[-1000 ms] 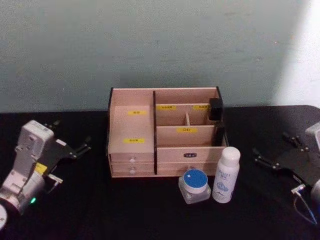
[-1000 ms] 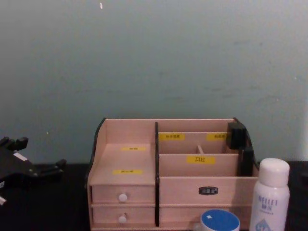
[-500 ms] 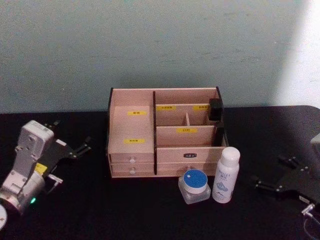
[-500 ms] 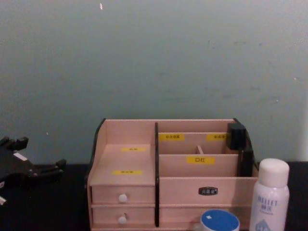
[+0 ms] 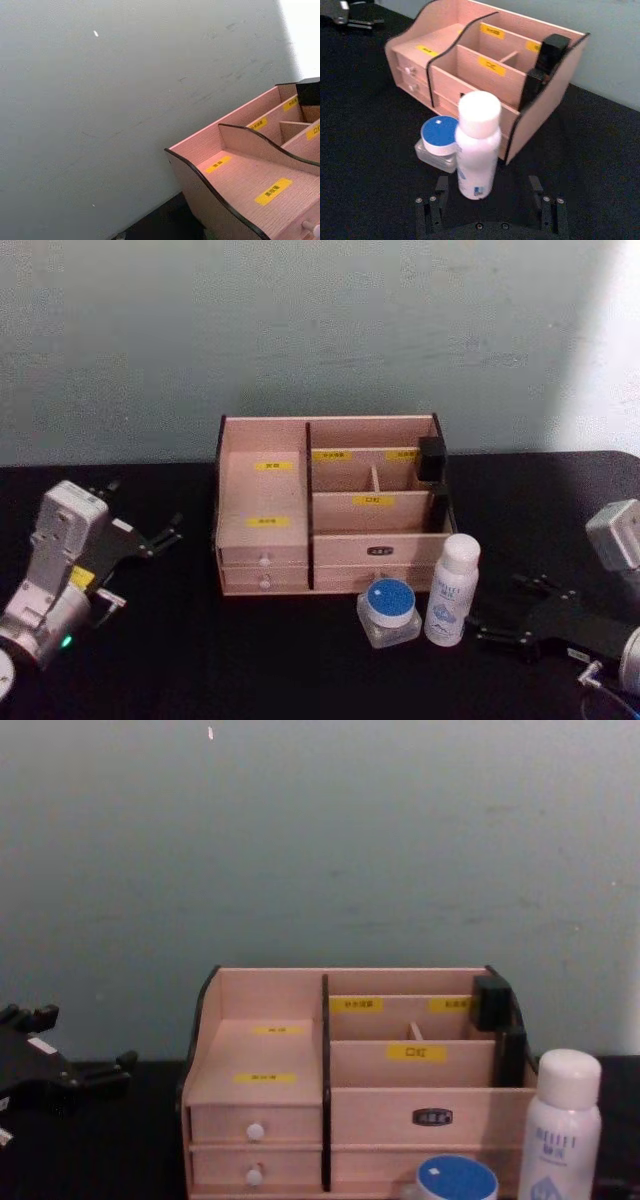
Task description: Pick up the facial cleanser and watermelon frost from the table and place them into the tiered storage box.
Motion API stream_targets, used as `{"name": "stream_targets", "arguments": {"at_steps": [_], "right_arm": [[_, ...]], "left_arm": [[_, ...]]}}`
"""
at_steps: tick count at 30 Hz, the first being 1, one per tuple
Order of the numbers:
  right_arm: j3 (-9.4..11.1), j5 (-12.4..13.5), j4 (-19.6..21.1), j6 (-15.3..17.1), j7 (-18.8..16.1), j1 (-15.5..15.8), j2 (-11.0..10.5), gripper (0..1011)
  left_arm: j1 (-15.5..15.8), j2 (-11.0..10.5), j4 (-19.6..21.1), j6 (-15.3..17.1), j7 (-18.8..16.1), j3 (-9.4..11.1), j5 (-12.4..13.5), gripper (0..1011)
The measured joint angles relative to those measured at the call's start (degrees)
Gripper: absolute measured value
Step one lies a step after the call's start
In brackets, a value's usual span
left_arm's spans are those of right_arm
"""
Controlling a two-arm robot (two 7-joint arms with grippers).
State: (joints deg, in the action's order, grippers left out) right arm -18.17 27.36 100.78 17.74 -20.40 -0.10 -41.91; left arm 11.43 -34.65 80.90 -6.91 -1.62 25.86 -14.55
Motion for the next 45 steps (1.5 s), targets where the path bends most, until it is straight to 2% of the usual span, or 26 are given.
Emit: {"name": "stream_targets", "arguments": {"at_steps": [14, 25, 45], "right_arm": [[-1.72, -2.29, -1.71, 0.35, -2.89, -2.94, 2.34, 1002], [-3.87, -4.49, -4.42, 1.11, -4.53, -6.56, 4.02, 1002], [-5.41, -6.49, -7.29, 2.16, -5.41, -9.38, 5.91, 1002]], "left_arm": [[0.00, 0.00, 0.00, 0.00, 0.00, 0.00, 0.00, 1001], [0.00, 0.00, 0.00, 0.00, 0.00, 0.00, 0.00, 1001], [0.00, 0.00, 0.00, 0.00, 0.00, 0.00, 0.00, 1001]]}}
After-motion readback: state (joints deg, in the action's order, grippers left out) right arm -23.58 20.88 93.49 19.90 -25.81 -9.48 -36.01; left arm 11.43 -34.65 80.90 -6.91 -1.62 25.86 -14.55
